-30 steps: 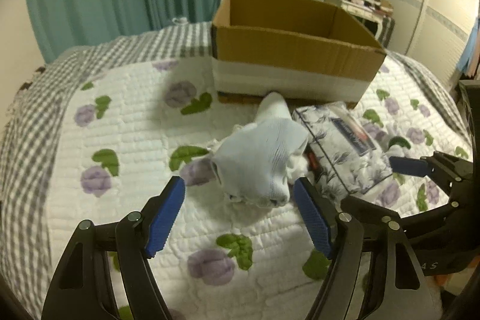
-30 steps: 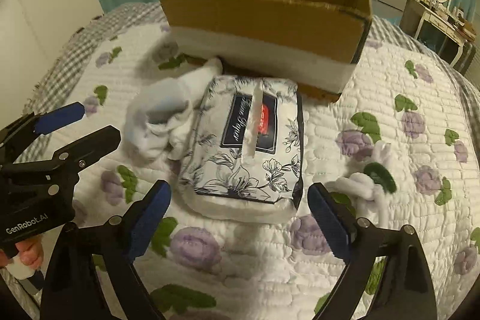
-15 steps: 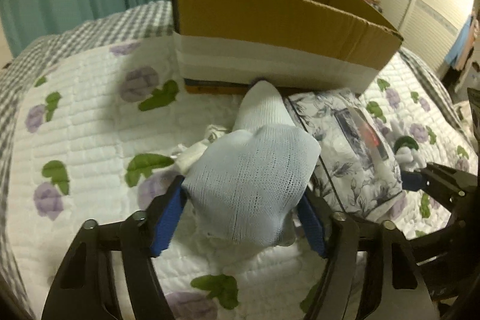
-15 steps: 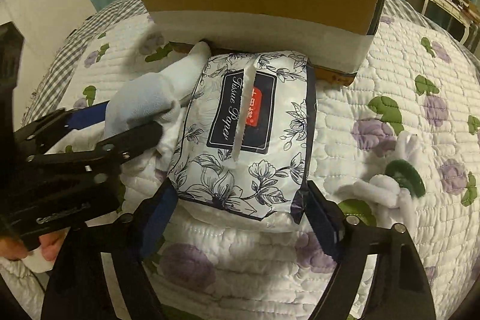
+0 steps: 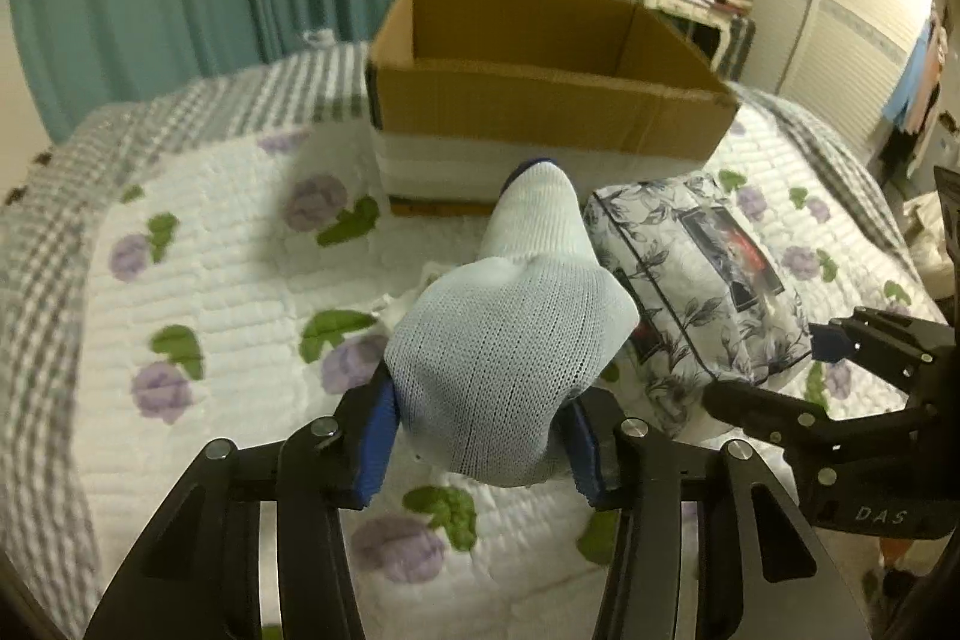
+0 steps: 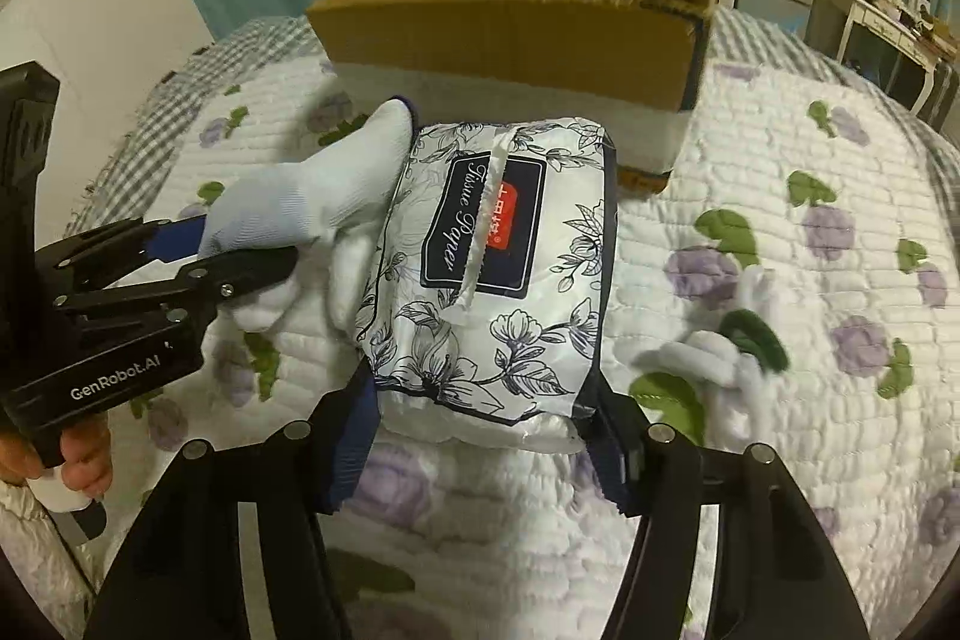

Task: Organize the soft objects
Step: 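Carry the sock and tissue pack into the box and open both tools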

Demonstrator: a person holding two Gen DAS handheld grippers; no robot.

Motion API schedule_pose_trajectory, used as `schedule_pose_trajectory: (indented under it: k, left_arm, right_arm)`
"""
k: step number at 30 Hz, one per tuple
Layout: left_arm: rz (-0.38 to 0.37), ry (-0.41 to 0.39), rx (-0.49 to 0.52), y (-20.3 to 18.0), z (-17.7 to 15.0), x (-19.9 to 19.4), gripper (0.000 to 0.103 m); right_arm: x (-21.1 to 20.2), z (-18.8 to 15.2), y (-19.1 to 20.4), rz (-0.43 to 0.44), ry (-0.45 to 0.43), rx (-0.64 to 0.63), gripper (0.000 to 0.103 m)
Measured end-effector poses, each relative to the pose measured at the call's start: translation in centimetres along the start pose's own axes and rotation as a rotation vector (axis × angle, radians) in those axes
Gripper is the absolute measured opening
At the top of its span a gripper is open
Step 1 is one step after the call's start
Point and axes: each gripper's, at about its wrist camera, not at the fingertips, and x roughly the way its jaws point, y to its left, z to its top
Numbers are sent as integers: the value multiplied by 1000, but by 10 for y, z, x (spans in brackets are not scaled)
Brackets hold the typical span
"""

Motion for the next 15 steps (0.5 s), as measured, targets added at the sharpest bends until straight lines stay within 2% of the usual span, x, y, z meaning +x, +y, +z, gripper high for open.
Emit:
schedule_pose_trajectory:
  k: [6, 15]
  left_arm:
    - [60, -86, 28, -16, 12, -56, 47]
    - [91, -196, 16, -26, 37, -118, 47]
  right_arm:
    - [-49, 0, 11, 8, -83, -19, 60]
    - [-122, 12, 20, 22, -202, -48, 60]
